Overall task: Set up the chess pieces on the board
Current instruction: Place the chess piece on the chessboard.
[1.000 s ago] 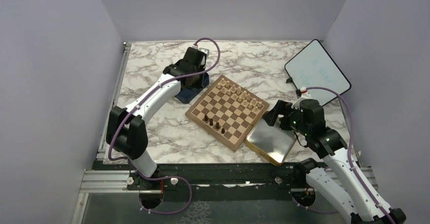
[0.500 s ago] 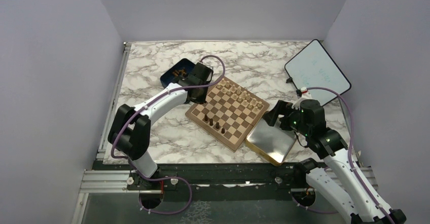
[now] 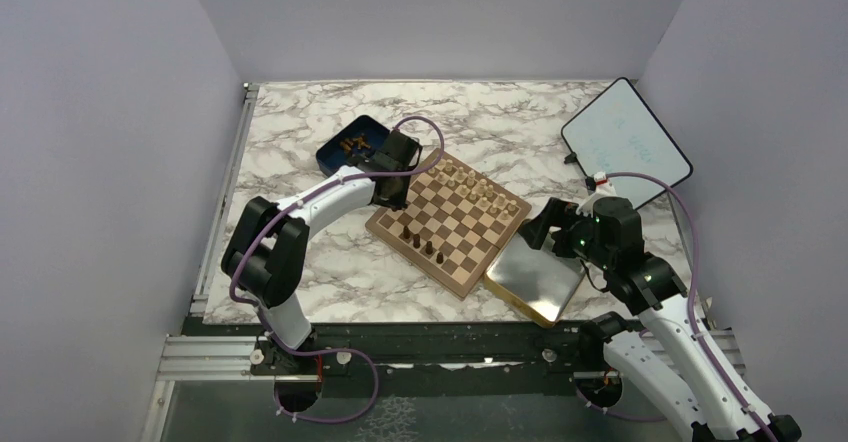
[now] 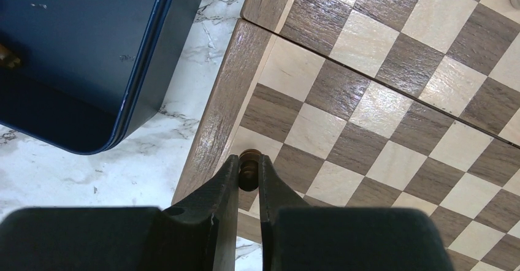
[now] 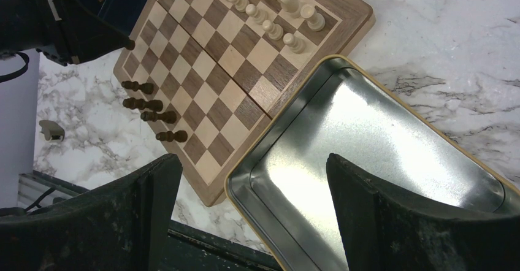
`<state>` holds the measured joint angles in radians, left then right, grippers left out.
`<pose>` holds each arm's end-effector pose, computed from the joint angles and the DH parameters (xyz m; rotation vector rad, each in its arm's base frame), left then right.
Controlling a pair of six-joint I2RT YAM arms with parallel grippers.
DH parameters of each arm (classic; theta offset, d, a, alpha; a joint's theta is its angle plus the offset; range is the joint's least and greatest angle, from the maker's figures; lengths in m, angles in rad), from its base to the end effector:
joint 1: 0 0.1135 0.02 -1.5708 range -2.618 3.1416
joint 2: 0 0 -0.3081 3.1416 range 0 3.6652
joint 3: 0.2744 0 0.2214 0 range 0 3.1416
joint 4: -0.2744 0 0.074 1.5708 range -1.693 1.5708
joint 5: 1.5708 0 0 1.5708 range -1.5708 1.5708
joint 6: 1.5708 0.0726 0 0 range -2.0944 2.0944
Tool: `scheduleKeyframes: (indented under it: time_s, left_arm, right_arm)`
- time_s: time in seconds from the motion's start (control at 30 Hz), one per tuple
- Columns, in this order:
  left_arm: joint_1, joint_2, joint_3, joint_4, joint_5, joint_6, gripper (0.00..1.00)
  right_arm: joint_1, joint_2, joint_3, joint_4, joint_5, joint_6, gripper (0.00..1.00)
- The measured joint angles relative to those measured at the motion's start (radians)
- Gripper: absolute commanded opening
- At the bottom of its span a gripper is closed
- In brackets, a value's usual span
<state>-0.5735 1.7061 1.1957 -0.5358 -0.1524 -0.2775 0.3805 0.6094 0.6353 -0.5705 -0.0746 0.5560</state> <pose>0.2998 -0.1806 0.2409 0.3308 2.5801 -0.1074 0.0946 0.0437 0.2795 0.1453 2.1748 0.6267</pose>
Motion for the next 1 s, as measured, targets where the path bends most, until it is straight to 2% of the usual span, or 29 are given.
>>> scheduleKeyframes:
  time_s: [0.7, 1.0]
  left_arm:
    - [0.0, 0.022, -0.026, 0.018, -0.005, -0.003, 0.15]
    - [0.0, 0.026, -0.026, 0.018, -0.005, -0.002, 0.26]
  right_arm:
    - [0.0, 0.0, 0.0, 0.0, 0.0, 0.0, 0.94]
    - [0.0, 0.0, 0.0, 0.0, 0.0, 0.0, 0.94]
